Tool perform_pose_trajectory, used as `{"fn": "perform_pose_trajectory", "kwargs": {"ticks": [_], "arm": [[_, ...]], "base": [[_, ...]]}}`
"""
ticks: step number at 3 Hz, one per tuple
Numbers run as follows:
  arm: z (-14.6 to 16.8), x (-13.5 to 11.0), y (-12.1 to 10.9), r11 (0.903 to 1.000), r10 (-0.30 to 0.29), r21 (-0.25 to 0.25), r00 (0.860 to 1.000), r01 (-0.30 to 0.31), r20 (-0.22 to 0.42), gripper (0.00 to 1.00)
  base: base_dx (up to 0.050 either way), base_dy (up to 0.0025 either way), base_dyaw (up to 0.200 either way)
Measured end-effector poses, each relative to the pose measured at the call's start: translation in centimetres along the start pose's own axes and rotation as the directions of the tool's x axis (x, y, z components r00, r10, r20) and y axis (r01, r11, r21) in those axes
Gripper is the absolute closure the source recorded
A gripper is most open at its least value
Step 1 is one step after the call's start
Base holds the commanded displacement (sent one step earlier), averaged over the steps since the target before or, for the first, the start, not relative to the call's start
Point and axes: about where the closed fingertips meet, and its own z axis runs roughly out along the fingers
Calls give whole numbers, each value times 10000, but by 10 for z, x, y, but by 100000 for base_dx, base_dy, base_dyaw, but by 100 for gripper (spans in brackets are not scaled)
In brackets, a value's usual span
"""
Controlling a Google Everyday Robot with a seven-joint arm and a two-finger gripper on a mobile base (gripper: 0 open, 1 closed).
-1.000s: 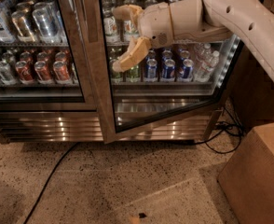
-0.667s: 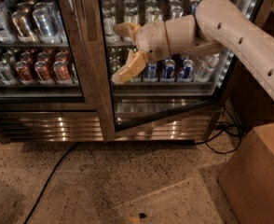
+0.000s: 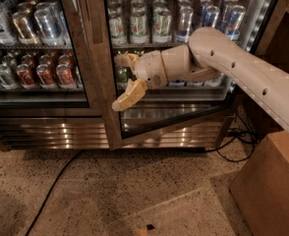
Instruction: Open right fridge door
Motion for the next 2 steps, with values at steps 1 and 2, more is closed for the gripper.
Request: {"fn": "perform_pose_trajectory", "kwargs": {"ticks": [1,2], "arm": [[22,30,18,9980,534,-321,9985,-538,-111,0],[23,35,29,9984,424,-384,9991,-424,-8,0]], "base": [[0,0,0],[0,0,0]]}}
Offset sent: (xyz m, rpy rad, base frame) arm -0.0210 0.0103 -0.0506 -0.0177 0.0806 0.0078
